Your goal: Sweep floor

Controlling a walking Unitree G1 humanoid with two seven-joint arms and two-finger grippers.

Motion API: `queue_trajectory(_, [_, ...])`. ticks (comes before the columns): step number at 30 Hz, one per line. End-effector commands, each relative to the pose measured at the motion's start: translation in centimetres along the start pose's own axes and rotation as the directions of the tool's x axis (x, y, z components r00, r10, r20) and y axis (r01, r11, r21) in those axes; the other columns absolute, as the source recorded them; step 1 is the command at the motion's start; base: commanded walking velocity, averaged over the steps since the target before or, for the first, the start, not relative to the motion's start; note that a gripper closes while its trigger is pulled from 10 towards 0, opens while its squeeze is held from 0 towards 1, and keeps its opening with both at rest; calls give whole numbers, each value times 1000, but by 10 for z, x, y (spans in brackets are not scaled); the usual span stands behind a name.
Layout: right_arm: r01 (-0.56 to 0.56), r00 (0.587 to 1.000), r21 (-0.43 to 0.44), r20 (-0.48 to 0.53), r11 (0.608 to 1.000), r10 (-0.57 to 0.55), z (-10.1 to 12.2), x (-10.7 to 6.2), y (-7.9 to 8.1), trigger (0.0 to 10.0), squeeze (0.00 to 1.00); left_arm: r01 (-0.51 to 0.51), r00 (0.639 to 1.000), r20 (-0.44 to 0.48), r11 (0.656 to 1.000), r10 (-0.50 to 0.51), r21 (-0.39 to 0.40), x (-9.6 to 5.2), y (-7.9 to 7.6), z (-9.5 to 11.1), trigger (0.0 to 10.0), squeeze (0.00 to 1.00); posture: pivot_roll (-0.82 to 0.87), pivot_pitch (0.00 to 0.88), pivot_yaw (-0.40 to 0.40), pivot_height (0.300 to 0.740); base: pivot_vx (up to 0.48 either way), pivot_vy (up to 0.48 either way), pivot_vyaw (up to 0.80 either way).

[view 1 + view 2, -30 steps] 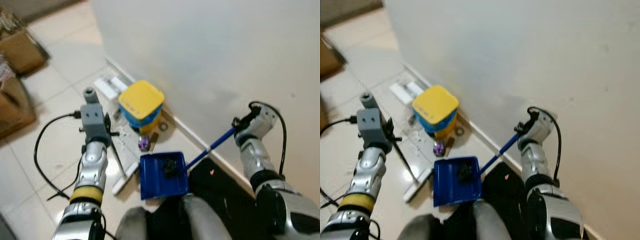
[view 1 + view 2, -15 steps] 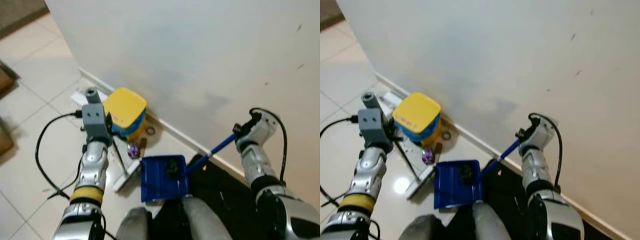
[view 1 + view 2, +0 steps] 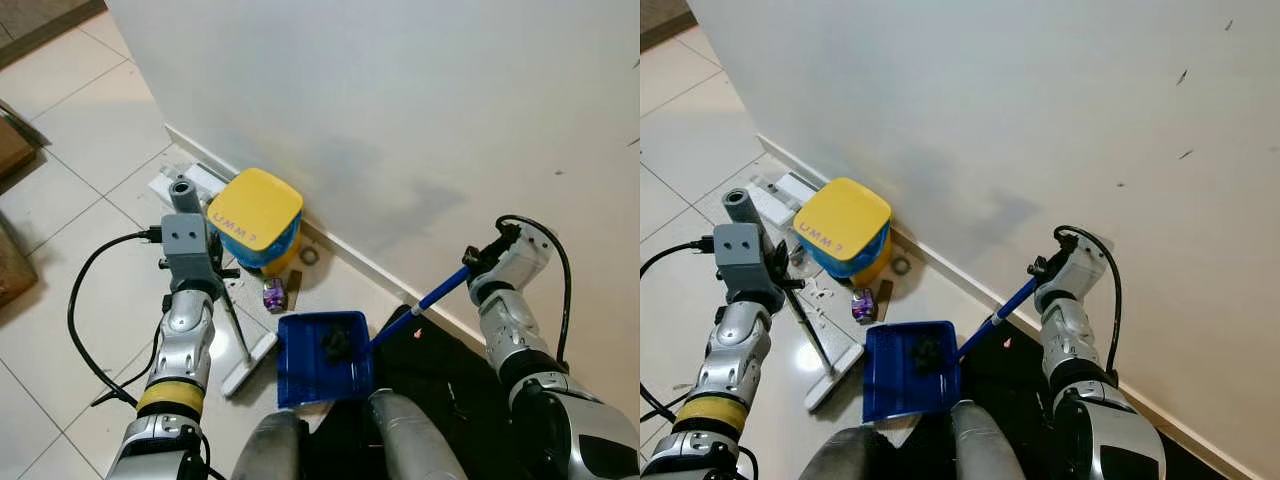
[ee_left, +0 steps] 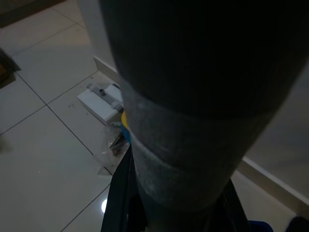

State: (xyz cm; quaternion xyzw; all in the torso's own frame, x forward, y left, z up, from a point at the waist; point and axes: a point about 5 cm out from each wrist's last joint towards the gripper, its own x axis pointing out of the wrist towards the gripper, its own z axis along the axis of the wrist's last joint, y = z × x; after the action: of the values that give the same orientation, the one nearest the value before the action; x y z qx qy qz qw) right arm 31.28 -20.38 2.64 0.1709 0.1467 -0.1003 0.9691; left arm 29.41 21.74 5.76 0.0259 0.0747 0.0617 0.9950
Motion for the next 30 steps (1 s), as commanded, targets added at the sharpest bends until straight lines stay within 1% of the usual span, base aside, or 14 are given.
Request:
queue_trajectory(1, [-16, 1000, -13, 9, 1000, 16, 2, 0, 0, 10000, 0, -19, 1000, 10, 1000, 19, -23, -3, 4, -1, 10000, 0, 86, 139, -11, 740, 0, 0, 0])
queue_trajectory(3, [-20, 1000, -23, 7, 1000, 20, 2, 0, 0, 10000, 0, -26, 1000, 10, 999, 27, -36, -4, 5, -1, 10000, 0, 86, 139, -11, 740, 0, 0, 0])
queue_trajectory(13, [-37, 999, -51, 15, 998, 38, 5, 1, 2, 10000, 0, -8, 1000, 19, 1000, 8, -3, -5, 4, 0, 10000, 0, 76, 151, -20, 740, 0, 0, 0])
queue_trajectory(15, [-44, 999, -60, 17, 997, 45, 6, 1, 4, 10000, 0, -1, 1000, 16, 1000, 1, 17, -5, 2, -1, 10000, 0, 72, 157, -23, 740, 0, -480, 0])
queue_trajectory(17, [-46, 999, -64, 18, 997, 47, 6, 1, 4, 10000, 0, 2, 1000, 15, 1000, -2, 11, -6, 1, -1, 10000, 0, 68, 160, -26, 740, 0, -480, 0])
queue_trajectory(18, [-47, 999, -66, 20, 997, 48, 7, 1, 4, 10000, 0, 5, 1000, 14, 1000, -5, 5, -6, 0, -2, 10000, 0, 68, 160, -26, 740, 0, -480, 0])
queue_trajectory(19, [-47, 999, -68, 21, 997, 49, 7, 1, 4, 10000, 0, -3, 1000, 12, 1000, 3, -24, -7, 1, -2, 10000, 0, 65, 163, -28, 740, 0, 0, 0])
queue_trajectory(20, [-47, 999, -68, 21, 997, 49, 7, 1, 4, 10000, 0, -3, 1000, 12, 1000, 3, -24, -7, 1, -2, 10000, 0, 65, 163, -28, 740, 0, 0, 0])
queue_trajectory(22, [-51, 998, -72, 27, 996, 53, 9, 2, 4, 10000, 0, -2, 1000, 29, 999, 3, -44, -8, 1, 0, 10000, 0, 63, 164, -30, 740, 0, 0, 0])
queue_trajectory(24, [-71, 997, -100, 32, 993, 74, 12, 2, 7, 10000, 0, 20, 998, 60, 999, -19, -25, -10, 0, 3, 10000, 0, 61, 165, -33, 740, 0, 0, 0])
queue_trajectory(28, [-72, 996, -106, 40, 992, 76, 14, 3, 8, 10000, 0, 23, 997, 73, 1000, -22, -16, -11, 0, 4, 10000, 0, 62, 165, -35, 740, 0, 0, 0])
queue_trajectory(30, [-40, 996, -120, 71, 992, 49, 21, 4, 6, 10000, 0, 17, 996, 93, 1000, -16, -12, -13, 2, 7, 10000, 0, 64, 165, -36, 740, 0, 0, 0])
